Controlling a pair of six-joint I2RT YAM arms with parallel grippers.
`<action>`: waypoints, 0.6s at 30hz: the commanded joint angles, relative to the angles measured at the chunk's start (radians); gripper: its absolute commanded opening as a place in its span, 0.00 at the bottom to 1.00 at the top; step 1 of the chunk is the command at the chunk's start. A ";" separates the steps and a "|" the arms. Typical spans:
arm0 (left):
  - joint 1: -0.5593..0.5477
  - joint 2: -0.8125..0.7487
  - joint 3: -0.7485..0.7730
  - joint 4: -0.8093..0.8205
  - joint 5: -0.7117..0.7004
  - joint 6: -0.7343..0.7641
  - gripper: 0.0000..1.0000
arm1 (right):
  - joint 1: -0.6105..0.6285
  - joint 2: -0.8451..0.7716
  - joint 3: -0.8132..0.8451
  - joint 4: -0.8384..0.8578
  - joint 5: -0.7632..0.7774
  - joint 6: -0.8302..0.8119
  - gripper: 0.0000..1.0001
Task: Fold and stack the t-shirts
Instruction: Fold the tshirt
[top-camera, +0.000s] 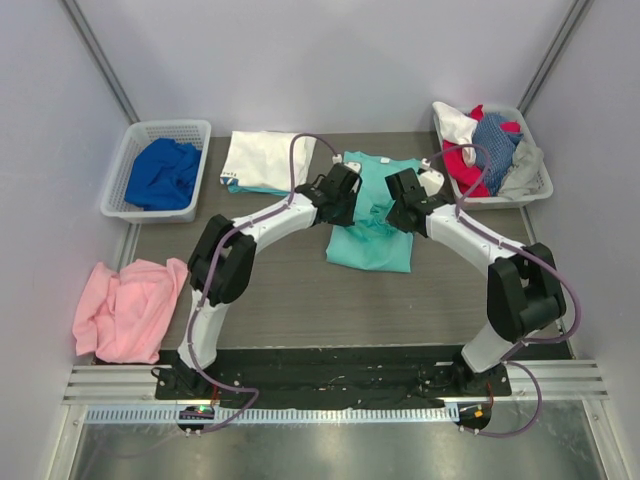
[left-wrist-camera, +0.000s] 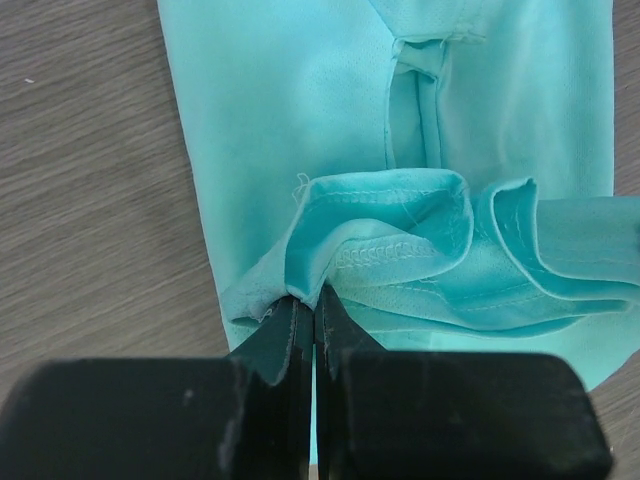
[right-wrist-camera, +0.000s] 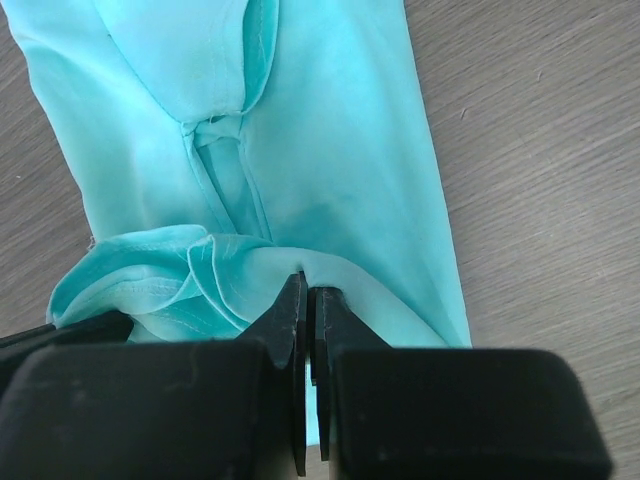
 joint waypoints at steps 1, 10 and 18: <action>0.017 0.022 0.076 0.001 0.044 0.024 0.00 | -0.026 0.022 0.044 0.046 -0.018 -0.027 0.01; 0.047 0.096 0.178 -0.020 0.079 0.031 0.00 | -0.059 0.067 0.067 0.060 -0.025 -0.038 0.01; 0.076 0.141 0.238 -0.032 0.089 0.031 0.00 | -0.095 0.106 0.096 0.068 -0.026 -0.059 0.01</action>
